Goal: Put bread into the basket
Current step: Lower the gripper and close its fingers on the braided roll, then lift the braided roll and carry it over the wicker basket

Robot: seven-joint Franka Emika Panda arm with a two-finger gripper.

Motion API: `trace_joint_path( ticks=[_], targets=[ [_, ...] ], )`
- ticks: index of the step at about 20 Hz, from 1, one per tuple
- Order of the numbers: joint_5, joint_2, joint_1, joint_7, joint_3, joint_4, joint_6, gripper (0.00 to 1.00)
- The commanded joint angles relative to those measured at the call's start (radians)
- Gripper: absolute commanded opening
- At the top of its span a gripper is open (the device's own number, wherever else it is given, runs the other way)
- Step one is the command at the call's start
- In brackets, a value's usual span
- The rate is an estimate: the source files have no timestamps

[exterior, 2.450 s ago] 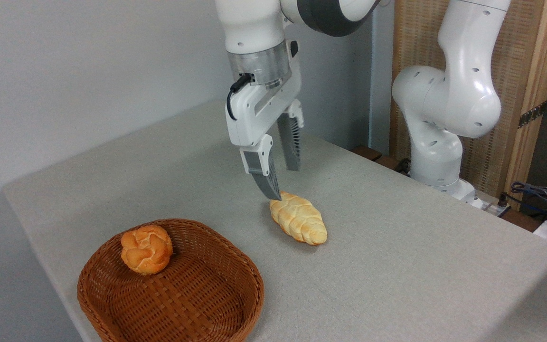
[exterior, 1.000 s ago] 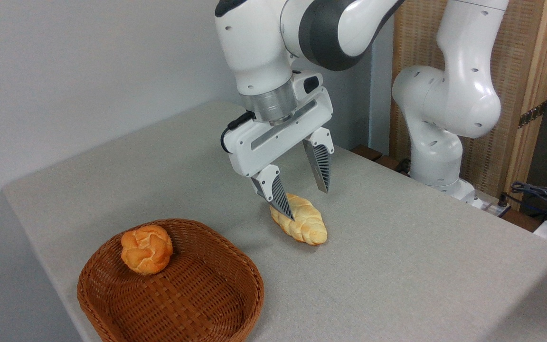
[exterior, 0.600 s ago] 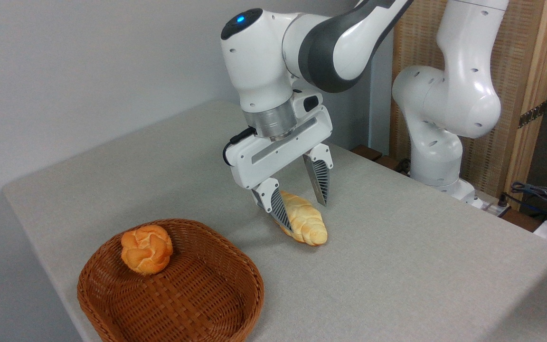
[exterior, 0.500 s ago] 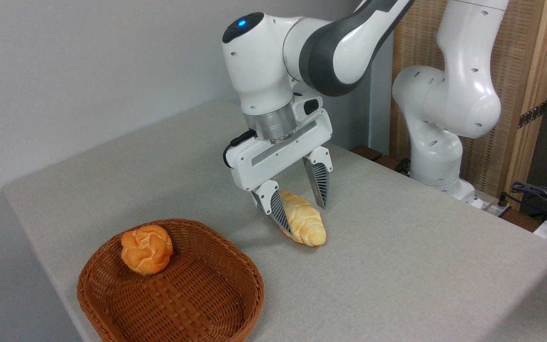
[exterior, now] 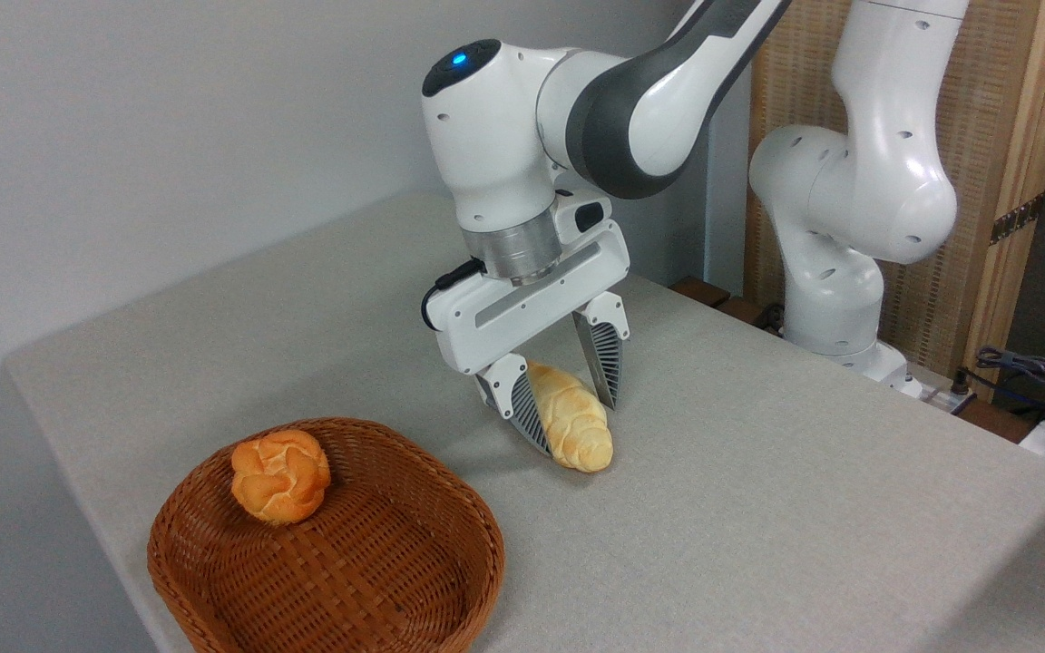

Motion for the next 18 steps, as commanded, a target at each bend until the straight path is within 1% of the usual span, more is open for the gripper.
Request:
trace_joint_path(
  ticks=[1,7,9,12,15,16,17,18],
  targets=[
    [0.018,-0.004,-0.004,-0.002,-0.003,-0.001,0.007,0.35],
    [0.018,-0.007,-0.006,0.0,-0.003,0.002,0.002,0.35],
    [0.018,-0.01,-0.006,-0.002,-0.003,0.024,-0.01,0.31],
    [0.01,-0.008,-0.006,-0.032,-0.001,0.103,-0.085,0.31],
    [0.002,-0.002,-0.001,-0.054,0.017,0.231,-0.211,0.31],
    [-0.004,-0.002,-0.001,-0.08,0.039,0.267,-0.232,0.31],
    [-0.033,-0.001,-0.001,-0.113,0.065,0.292,-0.234,0.31],
    [-0.083,0.005,-0.001,-0.162,0.08,0.317,-0.225,0.31]
  ],
)
